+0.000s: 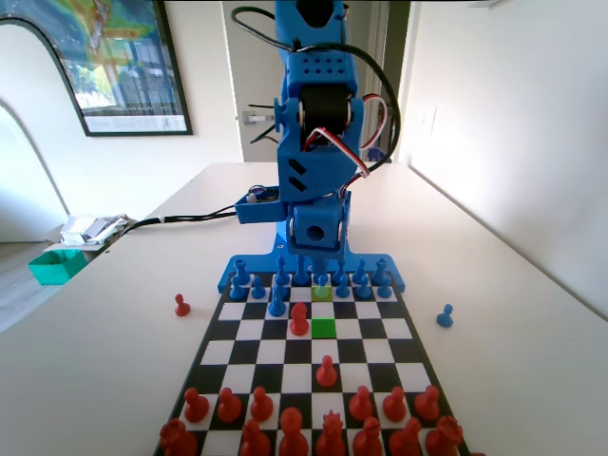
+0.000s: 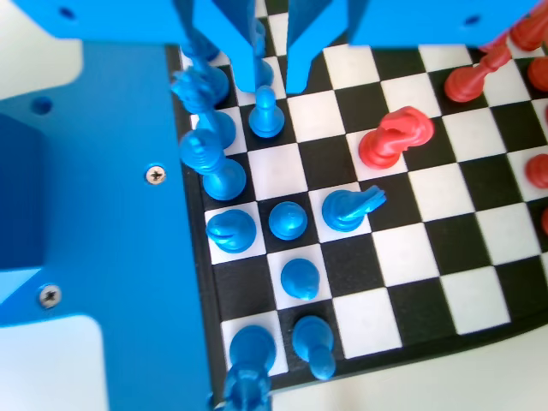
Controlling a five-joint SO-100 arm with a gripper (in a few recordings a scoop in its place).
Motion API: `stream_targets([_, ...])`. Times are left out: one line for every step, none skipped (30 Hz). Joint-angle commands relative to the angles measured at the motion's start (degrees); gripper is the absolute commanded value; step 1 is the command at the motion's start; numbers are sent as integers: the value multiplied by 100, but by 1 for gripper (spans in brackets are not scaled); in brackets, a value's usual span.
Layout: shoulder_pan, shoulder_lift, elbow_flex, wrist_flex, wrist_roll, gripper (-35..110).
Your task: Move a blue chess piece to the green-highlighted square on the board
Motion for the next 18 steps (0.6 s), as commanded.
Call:
stream_targets([-123, 26, 123, -79, -290, 8])
stream_targets([-132, 26, 167, -123, -290, 8])
stream_targets([-132, 26, 193, -167, -290, 8])
stream_targets([-132, 26, 211, -202, -308, 8])
stream_targets([-141, 9, 220, -220, -316, 8])
stream_targets([-141, 0, 220, -237, -316, 8])
stream_targets([-141, -9, 229, -246, -316, 8])
stream_targets([-149, -26, 229, -246, -316, 8])
stream_targets([-149, -44, 229, -264, -316, 8])
stream_targets([-149, -70, 229, -290, -308, 8])
stream_targets([-149, -88, 229, -316, -299, 8])
stream_targets([-149, -105, 237, -343, -290, 8])
stream_targets([-149, -114, 246, -369, -290, 8])
stream_targets([-132, -123, 246, -378, -290, 8])
stream_targets([-114, -132, 246, -378, -308, 8])
stream_targets([-105, -149, 237, -387, -308, 8])
stream_targets([-105, -167, 237, -396, -308, 8])
stream_targets([-97, -167, 229, -404, -299, 8])
